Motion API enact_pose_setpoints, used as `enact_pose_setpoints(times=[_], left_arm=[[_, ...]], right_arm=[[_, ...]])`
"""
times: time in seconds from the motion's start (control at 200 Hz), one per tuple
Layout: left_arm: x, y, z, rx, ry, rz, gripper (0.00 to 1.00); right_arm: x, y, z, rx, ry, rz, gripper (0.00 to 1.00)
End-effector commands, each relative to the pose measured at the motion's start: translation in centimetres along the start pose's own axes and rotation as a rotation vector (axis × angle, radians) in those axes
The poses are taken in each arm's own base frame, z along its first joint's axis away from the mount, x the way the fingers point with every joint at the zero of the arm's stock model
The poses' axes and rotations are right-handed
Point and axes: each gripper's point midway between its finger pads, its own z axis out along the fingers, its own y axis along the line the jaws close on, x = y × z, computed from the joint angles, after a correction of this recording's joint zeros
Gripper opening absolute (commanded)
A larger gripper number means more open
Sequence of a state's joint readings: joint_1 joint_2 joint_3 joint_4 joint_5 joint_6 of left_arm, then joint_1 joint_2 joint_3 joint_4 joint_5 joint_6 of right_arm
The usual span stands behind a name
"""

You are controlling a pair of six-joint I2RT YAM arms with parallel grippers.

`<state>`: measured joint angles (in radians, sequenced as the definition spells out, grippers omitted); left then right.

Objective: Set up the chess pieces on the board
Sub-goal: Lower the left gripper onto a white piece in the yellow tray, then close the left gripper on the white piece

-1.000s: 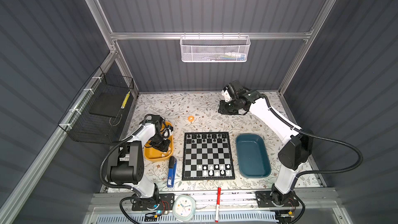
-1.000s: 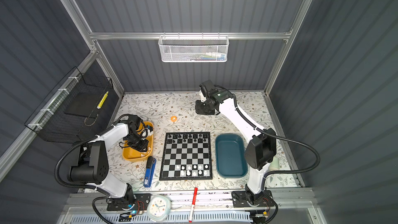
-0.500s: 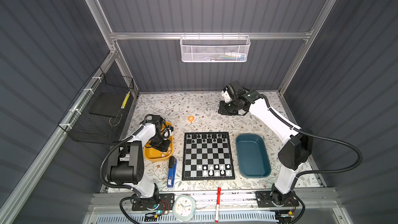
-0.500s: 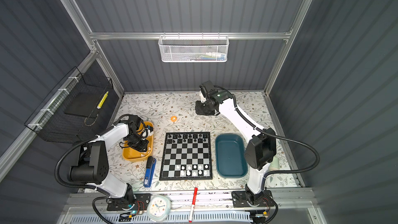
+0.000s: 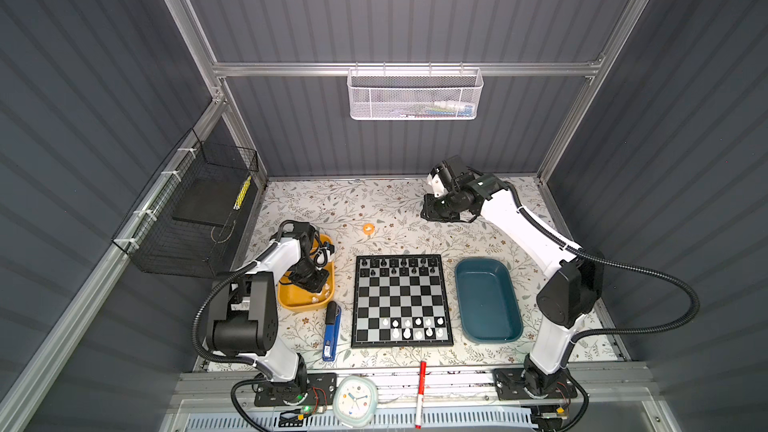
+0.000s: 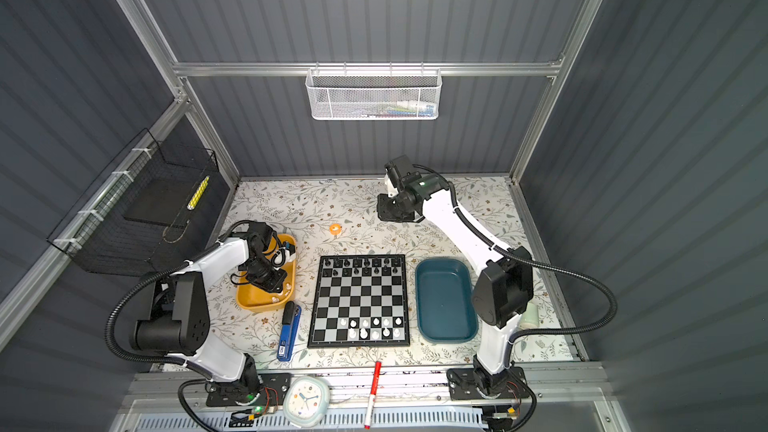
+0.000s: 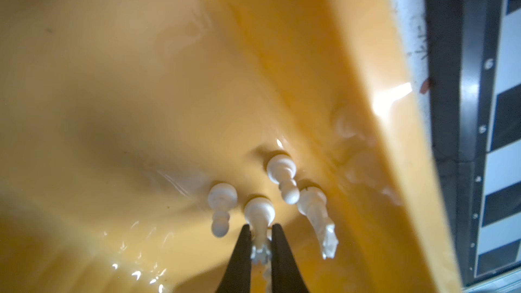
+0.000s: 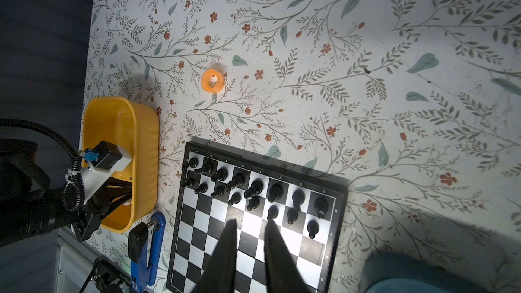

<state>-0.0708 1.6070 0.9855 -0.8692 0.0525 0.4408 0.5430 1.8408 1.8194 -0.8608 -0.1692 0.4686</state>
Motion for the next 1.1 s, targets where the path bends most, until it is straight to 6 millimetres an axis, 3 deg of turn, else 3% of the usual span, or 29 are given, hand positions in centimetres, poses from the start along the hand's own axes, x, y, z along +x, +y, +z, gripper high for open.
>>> enact_pose_setpoints(times=[0.0,1.096], left_arm=[[0.3,-0.2,0.1,0.007,0.018,0.001,0.12],[-0.7,0.2,-4.2,-0.045,-0.030,0.031,0.10]], right_arm=[[0.0,0.1,-0.8,-0.013,-0.010,-0.012,0.22],[-0.1,0.2,-0.2,-0.040,-0.018,-0.014,0.22]])
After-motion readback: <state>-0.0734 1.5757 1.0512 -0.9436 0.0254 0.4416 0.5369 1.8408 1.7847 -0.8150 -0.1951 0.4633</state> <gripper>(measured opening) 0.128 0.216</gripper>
